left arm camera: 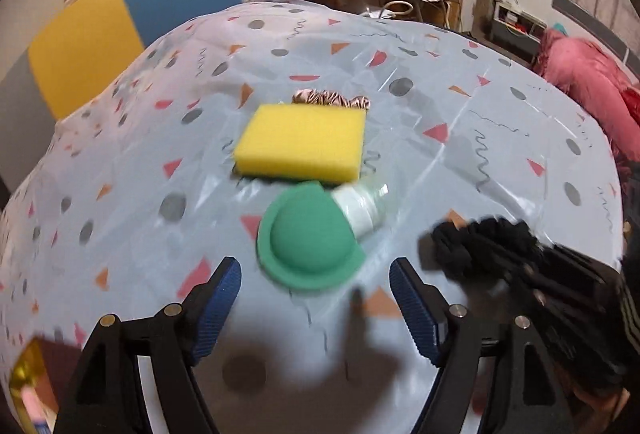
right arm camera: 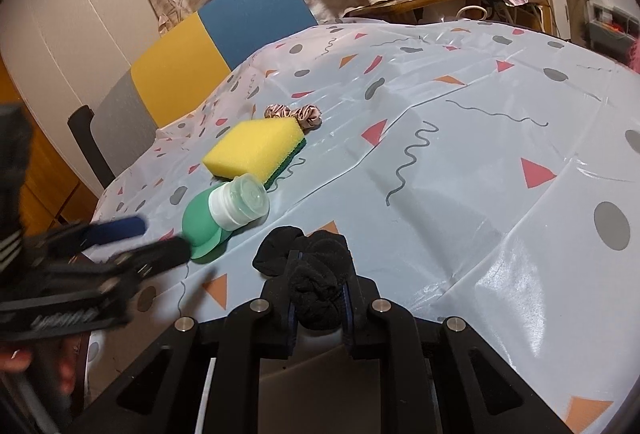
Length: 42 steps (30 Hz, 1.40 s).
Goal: Organize rigid objects
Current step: 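Grasp the green-capped white bottle with the left tool while the right holds the scrunchie, then carry the green-capped bottle over the gold tin with the left tool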
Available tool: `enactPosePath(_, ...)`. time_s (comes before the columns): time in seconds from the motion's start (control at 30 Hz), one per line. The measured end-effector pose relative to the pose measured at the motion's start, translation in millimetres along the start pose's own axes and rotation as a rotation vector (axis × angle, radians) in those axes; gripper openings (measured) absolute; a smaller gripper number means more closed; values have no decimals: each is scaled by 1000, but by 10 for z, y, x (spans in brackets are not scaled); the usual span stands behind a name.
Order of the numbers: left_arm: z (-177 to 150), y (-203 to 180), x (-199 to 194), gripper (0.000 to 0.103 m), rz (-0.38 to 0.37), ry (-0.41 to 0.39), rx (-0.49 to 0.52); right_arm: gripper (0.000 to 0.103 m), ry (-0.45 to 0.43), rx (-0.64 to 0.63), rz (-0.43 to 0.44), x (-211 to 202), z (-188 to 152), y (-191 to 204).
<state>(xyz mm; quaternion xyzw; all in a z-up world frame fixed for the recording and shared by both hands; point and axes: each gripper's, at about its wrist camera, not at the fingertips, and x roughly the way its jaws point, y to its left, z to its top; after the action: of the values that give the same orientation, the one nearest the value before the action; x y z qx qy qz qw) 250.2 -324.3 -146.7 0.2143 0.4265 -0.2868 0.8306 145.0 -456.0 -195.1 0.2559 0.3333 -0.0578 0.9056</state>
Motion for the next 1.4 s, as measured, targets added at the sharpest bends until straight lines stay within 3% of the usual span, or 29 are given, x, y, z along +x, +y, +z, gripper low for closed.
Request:
enactPosePath(0.2,122,-23,302,85,19,35,144,17,-1,14,15,-2,-6,-28)
enactPosePath(0.4,160,-32,469,84,1,52,152,17,-3,21,23,1,-5,-37)
enactPosePath(0.43,152,-39,487,78,-5,49,142,17,-2,23,25,1,-5,-41)
enactPosePath(0.67,11,102,464,70,-101,-9,-59,17,-2,27,27,6,-2,-49)
enactPosePath(1.13,-502,295,80,68,-140,-69,-322,16,-2,9,7,10,1,-25)
enactPosePath(1.4,-912,369,-217,68,-169,-95,-414,17,0,-12,-15,12,-2,11)
